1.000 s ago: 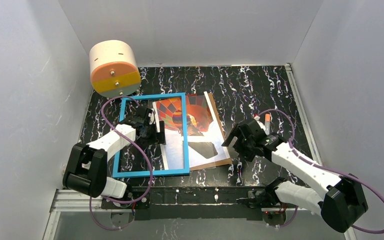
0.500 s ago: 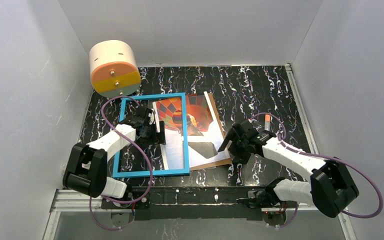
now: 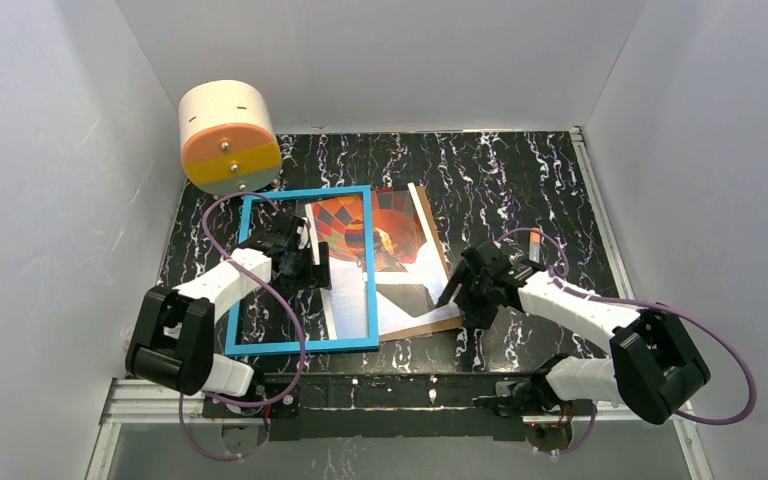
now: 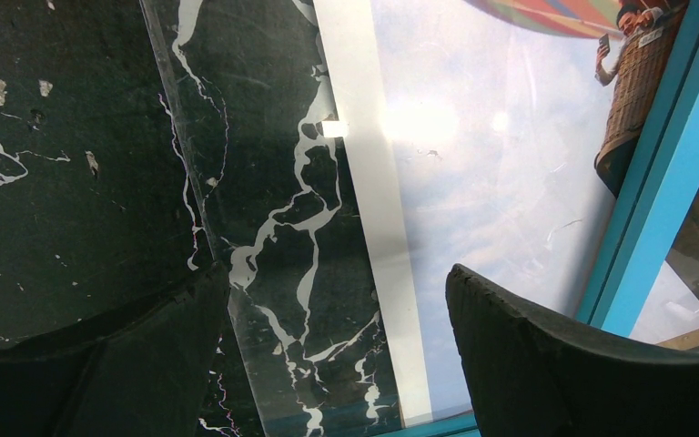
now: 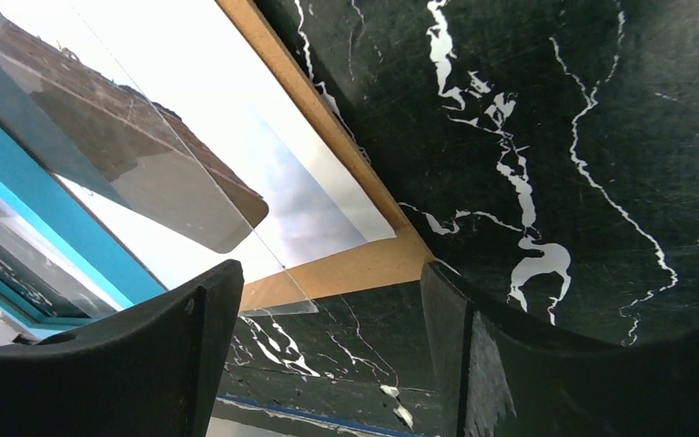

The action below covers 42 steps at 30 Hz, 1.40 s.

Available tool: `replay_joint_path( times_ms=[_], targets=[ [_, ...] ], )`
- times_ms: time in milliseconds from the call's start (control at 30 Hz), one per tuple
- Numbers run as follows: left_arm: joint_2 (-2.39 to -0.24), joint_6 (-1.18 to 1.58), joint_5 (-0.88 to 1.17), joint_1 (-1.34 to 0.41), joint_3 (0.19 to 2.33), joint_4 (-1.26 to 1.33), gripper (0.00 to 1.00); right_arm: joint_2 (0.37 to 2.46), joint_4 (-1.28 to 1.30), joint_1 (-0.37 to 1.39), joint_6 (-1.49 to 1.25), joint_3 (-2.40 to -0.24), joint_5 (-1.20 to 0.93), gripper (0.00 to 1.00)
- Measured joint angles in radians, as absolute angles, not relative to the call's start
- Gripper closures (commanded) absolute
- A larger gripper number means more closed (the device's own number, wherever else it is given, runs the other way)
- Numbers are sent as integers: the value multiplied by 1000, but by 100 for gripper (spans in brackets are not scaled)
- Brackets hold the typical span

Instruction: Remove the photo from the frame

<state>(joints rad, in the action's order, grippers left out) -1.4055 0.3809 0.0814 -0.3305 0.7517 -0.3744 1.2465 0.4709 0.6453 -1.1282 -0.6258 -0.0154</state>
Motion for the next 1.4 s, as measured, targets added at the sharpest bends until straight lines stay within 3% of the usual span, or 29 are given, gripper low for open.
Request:
replay_joint_path(
  times_ms=[233, 500, 833, 1000, 1400],
  targets=[
    [-1406, 381, 81, -331, 752, -374, 13, 1243, 456, 645, -1153, -612, 0, 23],
    [-1406, 381, 81, -331, 752, -374, 13, 1216, 445, 645, -1165, -606, 39, 34],
    [-1406, 381, 81, -331, 752, -374, 13, 1231, 430, 641, -1171, -590, 50, 34],
    [-1406, 381, 81, -331, 752, -374, 13, 1232, 422, 641, -1171, -587, 49, 42],
    [-1406, 381, 81, -331, 752, -374, 13, 1239, 393, 641, -1167, -577, 42, 46]
  ],
)
